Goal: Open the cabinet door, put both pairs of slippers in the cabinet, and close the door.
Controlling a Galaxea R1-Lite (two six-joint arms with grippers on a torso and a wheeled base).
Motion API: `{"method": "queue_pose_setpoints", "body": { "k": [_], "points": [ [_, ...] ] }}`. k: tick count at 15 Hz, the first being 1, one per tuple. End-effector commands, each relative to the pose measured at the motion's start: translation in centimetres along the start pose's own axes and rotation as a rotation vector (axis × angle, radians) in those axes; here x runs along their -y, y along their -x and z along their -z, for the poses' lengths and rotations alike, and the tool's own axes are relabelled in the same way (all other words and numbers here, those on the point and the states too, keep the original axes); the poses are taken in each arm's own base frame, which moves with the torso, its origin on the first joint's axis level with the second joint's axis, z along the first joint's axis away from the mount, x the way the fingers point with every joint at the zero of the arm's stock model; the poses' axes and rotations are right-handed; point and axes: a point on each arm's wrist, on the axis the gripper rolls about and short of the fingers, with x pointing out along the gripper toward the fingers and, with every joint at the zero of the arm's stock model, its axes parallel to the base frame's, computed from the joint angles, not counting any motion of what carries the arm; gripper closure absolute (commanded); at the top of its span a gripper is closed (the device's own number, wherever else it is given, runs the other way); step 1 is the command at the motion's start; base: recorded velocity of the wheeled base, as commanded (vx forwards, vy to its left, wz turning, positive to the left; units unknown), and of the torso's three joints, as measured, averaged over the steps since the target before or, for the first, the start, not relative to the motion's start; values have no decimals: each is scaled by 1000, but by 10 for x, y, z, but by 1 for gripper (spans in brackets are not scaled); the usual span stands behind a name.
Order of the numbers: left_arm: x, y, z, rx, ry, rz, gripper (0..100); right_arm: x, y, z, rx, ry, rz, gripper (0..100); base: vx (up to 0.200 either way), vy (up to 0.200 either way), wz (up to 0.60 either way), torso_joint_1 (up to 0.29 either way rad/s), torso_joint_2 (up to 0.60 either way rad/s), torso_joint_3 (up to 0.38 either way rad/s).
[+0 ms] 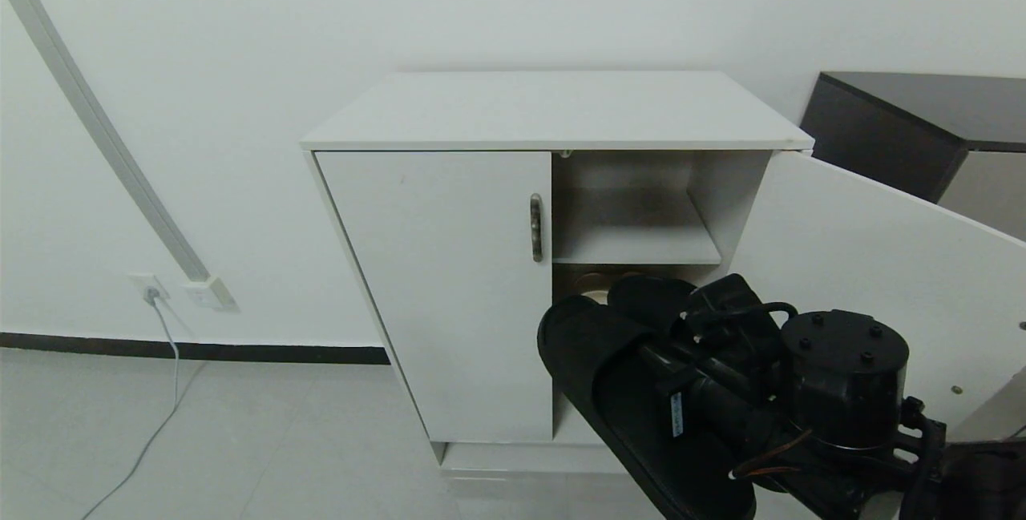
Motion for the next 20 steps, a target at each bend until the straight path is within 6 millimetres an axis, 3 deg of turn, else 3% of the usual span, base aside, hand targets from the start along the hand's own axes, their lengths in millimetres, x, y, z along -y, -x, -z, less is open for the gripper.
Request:
{"method": "queue_pose_setpoints", "body": {
  "k": [1,15,20],
  "points": [
    [0,0,0,-1,0,0,100,0,0,1,-5,3,1,100,0,0,0,0,0,0],
    [0,0,0,-1,-1,0,100,0,-1,6,-23,9,-3,100,0,0,0,-70,398,326],
    [0,0,0,-3,0,0,100,0,1,6,-21,11,0,100,0,0,0,-1,58,48]
  ]
}}
